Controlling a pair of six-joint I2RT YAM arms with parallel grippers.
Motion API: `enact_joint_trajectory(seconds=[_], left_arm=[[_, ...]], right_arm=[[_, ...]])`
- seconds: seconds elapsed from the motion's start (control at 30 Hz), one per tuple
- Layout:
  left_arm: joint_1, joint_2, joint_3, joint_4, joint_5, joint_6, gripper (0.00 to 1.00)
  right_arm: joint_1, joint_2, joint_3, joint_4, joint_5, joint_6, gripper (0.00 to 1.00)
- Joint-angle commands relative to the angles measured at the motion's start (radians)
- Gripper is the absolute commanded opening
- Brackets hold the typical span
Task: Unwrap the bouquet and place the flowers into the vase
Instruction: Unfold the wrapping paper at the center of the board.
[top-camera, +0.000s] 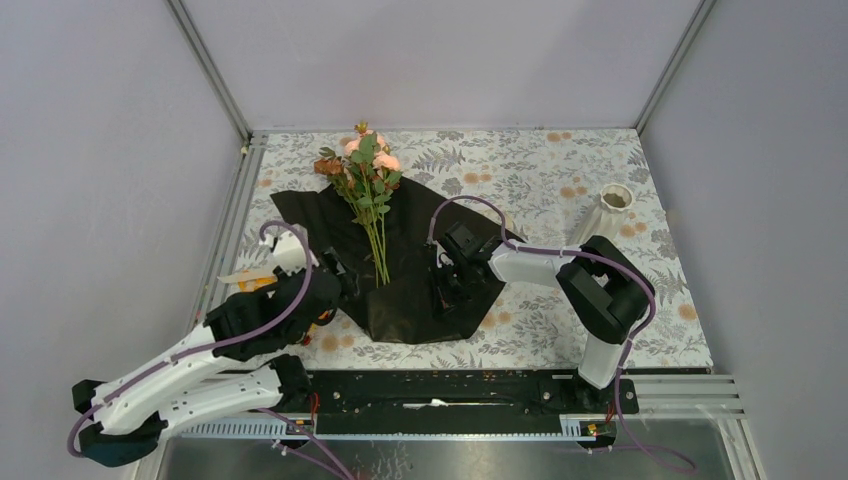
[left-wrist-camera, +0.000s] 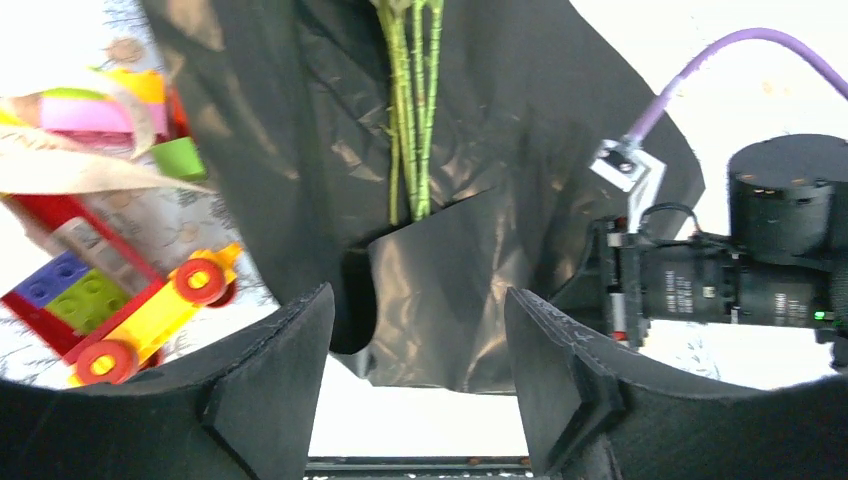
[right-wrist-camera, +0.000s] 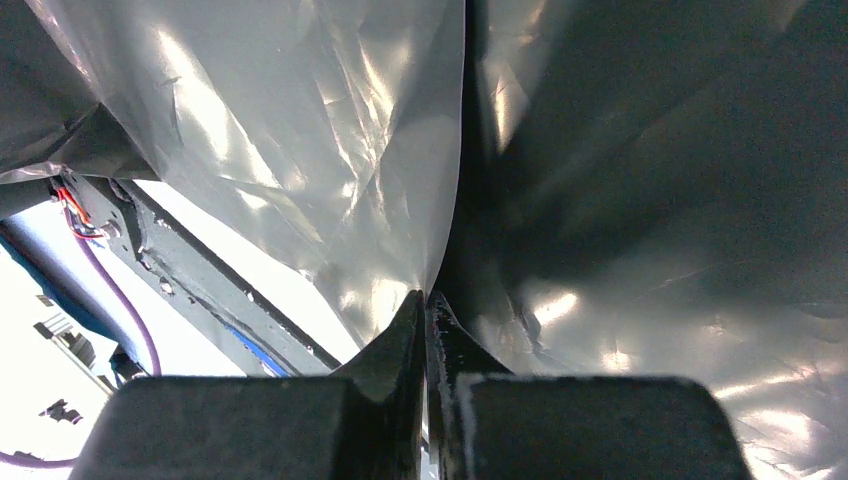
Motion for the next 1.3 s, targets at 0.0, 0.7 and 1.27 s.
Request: enact_joint_trajectory(seconds=[0.0,0.7,1.27], left_arm=[[0.074,0.100,0.062,0.213,0.194,0.197,0.68],[0.336,0.213,-0.400,0.688,0.587,0.103,0.82],[0.386,0.129,-0.439,0.495,0.418,0.062,0.92]], right_arm=[[0.015,0.003,0.035,0.006,-0.009,-0.018,0.00],[0.015,0.007,0.026,0.012,0.023,-0.012,0.00],[0.015,0.012,0.028,0.016,0.021,-0.015,0.00]])
